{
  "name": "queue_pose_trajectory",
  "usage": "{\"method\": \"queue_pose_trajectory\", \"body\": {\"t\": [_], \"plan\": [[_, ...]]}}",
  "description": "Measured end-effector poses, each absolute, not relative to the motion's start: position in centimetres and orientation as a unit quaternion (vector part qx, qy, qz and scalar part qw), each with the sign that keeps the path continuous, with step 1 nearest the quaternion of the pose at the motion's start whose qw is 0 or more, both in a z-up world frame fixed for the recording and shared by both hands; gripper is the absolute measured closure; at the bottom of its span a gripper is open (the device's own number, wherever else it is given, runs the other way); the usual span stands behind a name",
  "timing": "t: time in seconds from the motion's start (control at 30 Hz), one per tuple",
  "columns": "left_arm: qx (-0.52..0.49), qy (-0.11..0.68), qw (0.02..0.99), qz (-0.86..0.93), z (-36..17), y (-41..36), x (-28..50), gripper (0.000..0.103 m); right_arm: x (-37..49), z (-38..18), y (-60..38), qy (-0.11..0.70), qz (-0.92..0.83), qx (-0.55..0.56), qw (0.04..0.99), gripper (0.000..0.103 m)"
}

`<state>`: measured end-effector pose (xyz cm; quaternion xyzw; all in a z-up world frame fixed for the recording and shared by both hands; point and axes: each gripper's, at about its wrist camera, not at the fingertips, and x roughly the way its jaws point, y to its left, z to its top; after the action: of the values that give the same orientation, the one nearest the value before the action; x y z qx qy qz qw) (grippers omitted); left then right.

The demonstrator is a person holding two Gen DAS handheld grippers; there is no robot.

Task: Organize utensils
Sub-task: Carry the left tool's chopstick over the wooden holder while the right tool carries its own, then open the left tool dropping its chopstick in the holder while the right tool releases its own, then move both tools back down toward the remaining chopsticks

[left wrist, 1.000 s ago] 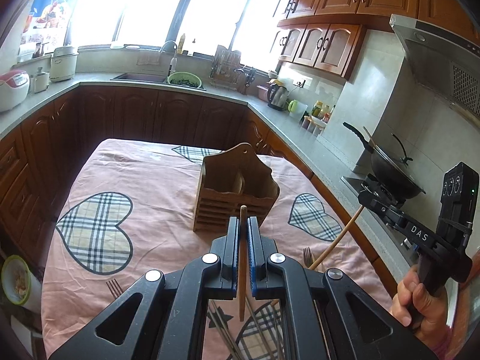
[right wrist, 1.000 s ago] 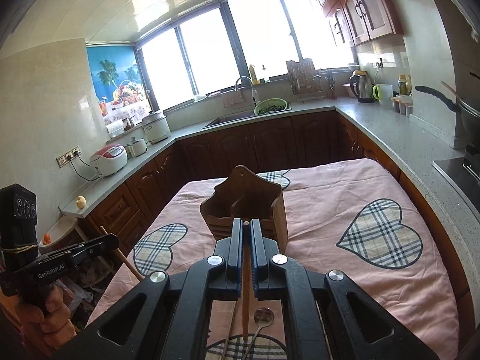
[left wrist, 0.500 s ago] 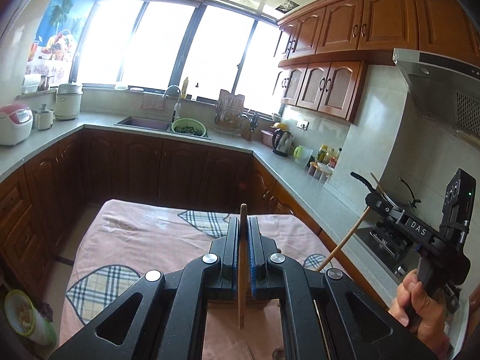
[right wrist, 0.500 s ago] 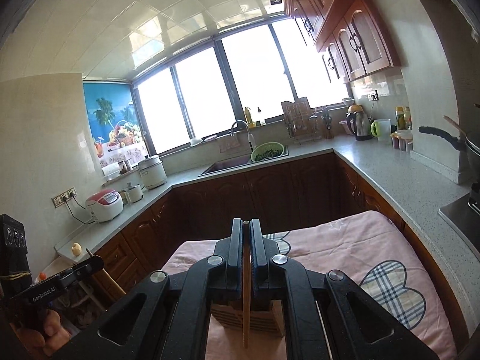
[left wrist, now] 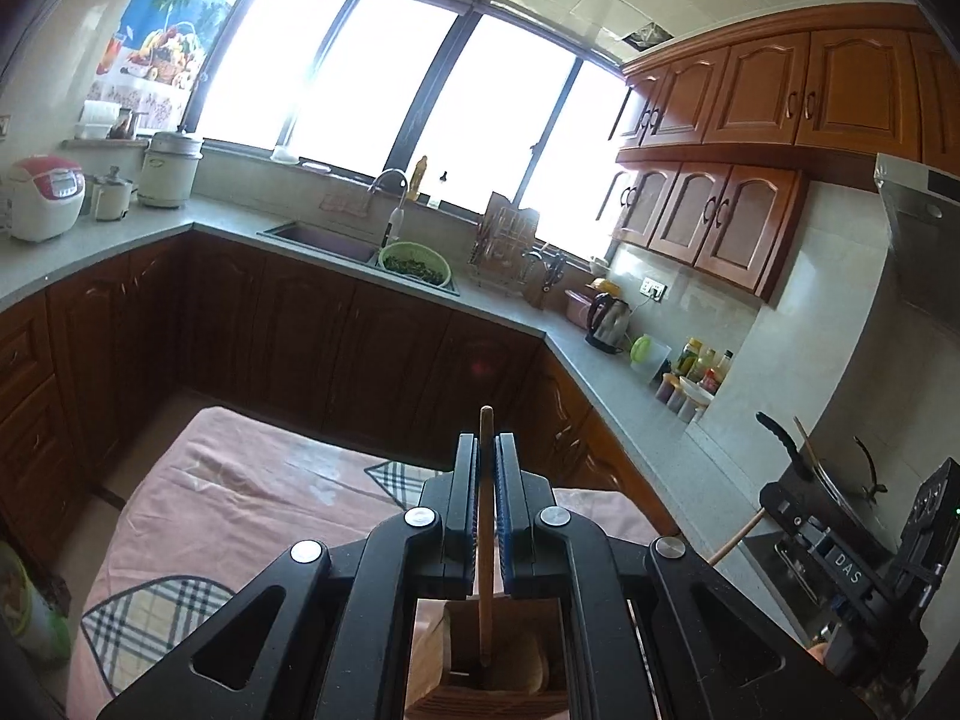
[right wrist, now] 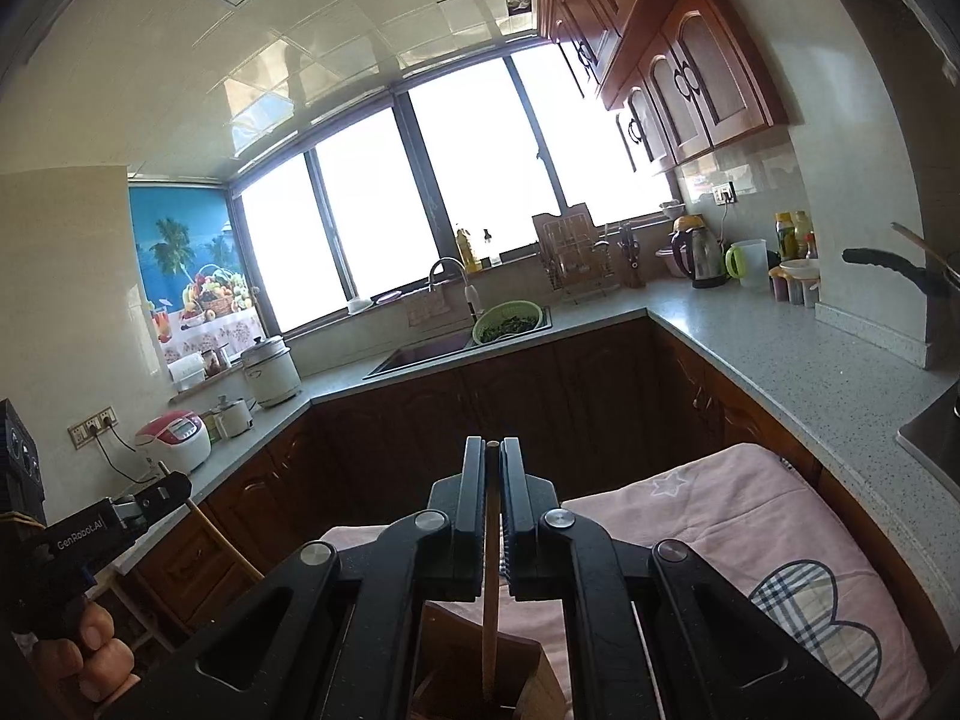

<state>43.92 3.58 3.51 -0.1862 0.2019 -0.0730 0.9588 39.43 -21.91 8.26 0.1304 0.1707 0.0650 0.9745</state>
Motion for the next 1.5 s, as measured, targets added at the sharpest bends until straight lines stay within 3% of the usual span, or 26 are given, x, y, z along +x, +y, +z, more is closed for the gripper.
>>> {"method": "queue_pose_trajectory", "body": {"t": [0.33,0.77,0.8,0.87,0.9,0.93,1.0,1.07,1.23,1.5], "plan": [[-0.211,0.236,0.947,-0.054,-3.8,1.8,49.6,0.099,41.0,2.4,-22.8,0.194,0.059,0.174,0.964,0.099],[-0.191,0.246,0.949,-0.056,-2.0,2.2,49.7,0.098,42.5,0.5,-23.1,0.236,0.057,0.174,0.954,0.094],[-0.189,0.246,0.949,-0.055,-1.8,2.5,49.2,0.092,42.6,0.3,-23.1,0.240,0.059,0.175,0.953,0.094],[-0.188,0.244,0.950,-0.048,-1.6,2.8,48.5,0.069,42.7,0.0,-23.2,0.249,0.061,0.180,0.950,0.092],[-0.188,0.239,0.951,-0.047,-1.4,2.9,48.3,0.056,42.8,-0.1,-23.2,0.253,0.062,0.180,0.949,0.088],[-0.188,0.235,0.952,-0.046,-1.2,3.0,48.0,0.051,42.7,-0.1,-23.3,0.256,0.063,0.181,0.948,0.082],[-0.188,0.235,0.953,-0.047,-1.1,3.1,47.5,0.045,42.2,-0.1,-23.4,0.252,0.068,0.186,0.947,0.033],[-0.187,0.233,0.953,-0.049,-1.0,3.1,46.8,0.042,41.4,0.2,-23.6,0.242,0.063,0.186,0.950,0.021],[-0.180,0.232,0.955,-0.044,-1.1,3.4,44.1,0.026,39.6,0.9,-24.5,0.244,0.066,0.199,0.947,0.008],[-0.174,0.252,0.951,-0.046,-1.5,4.1,38.5,0.025,34.8,2.0,-24.9,0.238,0.070,0.194,0.949,0.007]]}}
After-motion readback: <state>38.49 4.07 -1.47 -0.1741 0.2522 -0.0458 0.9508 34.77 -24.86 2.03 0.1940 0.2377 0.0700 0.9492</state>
